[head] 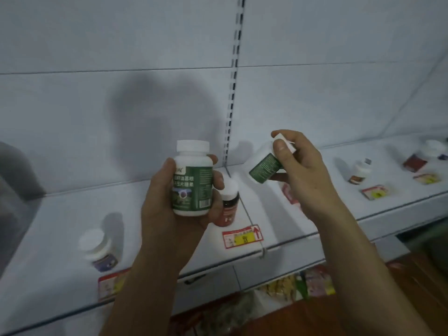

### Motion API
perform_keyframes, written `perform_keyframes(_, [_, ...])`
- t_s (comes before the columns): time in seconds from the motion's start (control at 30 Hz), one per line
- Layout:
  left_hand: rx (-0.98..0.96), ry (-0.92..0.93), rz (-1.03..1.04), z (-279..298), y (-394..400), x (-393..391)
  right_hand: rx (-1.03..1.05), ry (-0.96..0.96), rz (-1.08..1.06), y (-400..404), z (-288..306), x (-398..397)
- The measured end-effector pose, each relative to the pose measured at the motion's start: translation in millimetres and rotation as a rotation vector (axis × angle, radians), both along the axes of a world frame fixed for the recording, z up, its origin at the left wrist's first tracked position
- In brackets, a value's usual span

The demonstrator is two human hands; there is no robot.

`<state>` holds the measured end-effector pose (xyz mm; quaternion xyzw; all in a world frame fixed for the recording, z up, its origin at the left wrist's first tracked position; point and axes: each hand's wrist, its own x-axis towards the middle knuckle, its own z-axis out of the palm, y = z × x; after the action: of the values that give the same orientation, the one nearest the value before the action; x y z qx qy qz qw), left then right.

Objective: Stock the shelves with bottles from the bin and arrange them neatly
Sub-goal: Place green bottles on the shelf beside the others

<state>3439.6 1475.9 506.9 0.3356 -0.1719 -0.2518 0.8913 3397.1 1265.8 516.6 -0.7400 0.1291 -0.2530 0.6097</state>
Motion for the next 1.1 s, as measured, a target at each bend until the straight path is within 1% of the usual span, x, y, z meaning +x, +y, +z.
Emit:
perform_keyframes(0.1, [-0.026, 0.015, -0.140, -0.5, -43.4, -9.4, -0.030, 0.013, -0.223, -45.6, -7.1, -41.6])
perform_keyframes(0.23, [-0.070, 0.089, -0.350, -0.6, -96.4, -34.7, 0.012, -0.015, -0.473, -95.6, -16.7, -102.8])
perform_keyframes(0.3, [-0.115, 0.160, -0.484, 0.2, -125.6, -48.9, 0.024, -0.021, -0.579, -115.9, -21.1, -134.6])
perform_keyframes(0.33, [-0.126, 0.167, -0.542, 1.2, -142.1, -56.4, 0.024, -0.022, -0.622, -126.2, -23.7, -150.7])
perform_keyframes(0.43, [-0.119, 0.131, -0.630, 4.3, -196.0, -81.7, 0.013, -0.025, -0.726, -160.0, -32.4, -198.0])
perform_keyframes(0.57, [-0.140, 0.126, -0.746, 1.6, -276.5, -124.3, 0.011, 0.009, -0.826, -215.0, -40.3, -257.1])
perform_keyframes(0.83, [-0.165, 0.152, -0.939, -3.1, -433.3, -228.6, -0.015, 0.028, -0.930, -336.9, -48.4, -358.0])
perform_keyframes(0.97, [-0.127, 0.193, -0.964, 1.0, -493.6, -254.0, -0.008, 0.025, -0.966, -391.0, -48.5, -392.9])
perform_keyframes(1.1, [-0.106, 0.163, -0.964, -1.9, -558.9, -263.9, 0.005, 0.014, -1.010, -450.5, -51.1, -408.4])
